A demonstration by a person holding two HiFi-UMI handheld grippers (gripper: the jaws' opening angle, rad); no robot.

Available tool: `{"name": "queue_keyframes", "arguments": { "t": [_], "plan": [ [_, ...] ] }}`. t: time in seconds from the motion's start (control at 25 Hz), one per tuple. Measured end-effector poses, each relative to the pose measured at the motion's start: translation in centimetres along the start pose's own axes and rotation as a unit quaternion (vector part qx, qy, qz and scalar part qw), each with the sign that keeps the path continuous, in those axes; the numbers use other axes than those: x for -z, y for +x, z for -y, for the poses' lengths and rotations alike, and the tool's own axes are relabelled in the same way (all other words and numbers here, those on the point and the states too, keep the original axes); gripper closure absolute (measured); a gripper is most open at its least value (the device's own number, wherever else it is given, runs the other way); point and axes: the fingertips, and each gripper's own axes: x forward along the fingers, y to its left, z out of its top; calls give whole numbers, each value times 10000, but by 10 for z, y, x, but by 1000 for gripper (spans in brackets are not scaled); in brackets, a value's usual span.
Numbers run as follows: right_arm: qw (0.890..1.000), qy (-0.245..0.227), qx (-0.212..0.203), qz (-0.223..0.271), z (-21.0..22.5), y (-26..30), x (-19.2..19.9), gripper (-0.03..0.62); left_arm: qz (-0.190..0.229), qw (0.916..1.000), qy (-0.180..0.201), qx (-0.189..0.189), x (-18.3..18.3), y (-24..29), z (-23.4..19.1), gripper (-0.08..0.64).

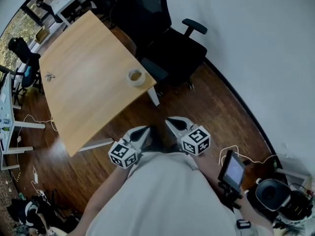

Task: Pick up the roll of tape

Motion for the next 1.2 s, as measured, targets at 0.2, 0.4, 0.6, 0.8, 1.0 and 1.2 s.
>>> {"name": "queue_keyframes", "arguments": {
  "t": [0.2, 0.4, 0.6, 0.8, 1.0, 1.2],
  "plan": [
    [10000, 7, 36, 32, 18, 27, -33, 584, 129, 9997, 140, 151, -29, 28, -37, 554],
    [9998, 15, 185, -42, 30, 56, -49, 584, 85, 9981, 447, 425, -45, 40, -64, 554],
    [9996, 27, 268, -92, 43, 77, -63, 584, 14, 9957, 675, 641, -51, 50, -80, 554],
    [9992, -107, 307, -211, 46, 105, -72, 584, 120, 9957, 630, 668, -62, 45, -110, 554],
    [9990, -219, 259, -291, 58, 117, -79, 584, 130, 9975, 480, 504, -60, 44, -130, 554],
    [9981, -318, 321, -419, 65, 123, -86, 584, 189, 9984, 315, 438, -62, 42, -143, 554]
  ]
}}
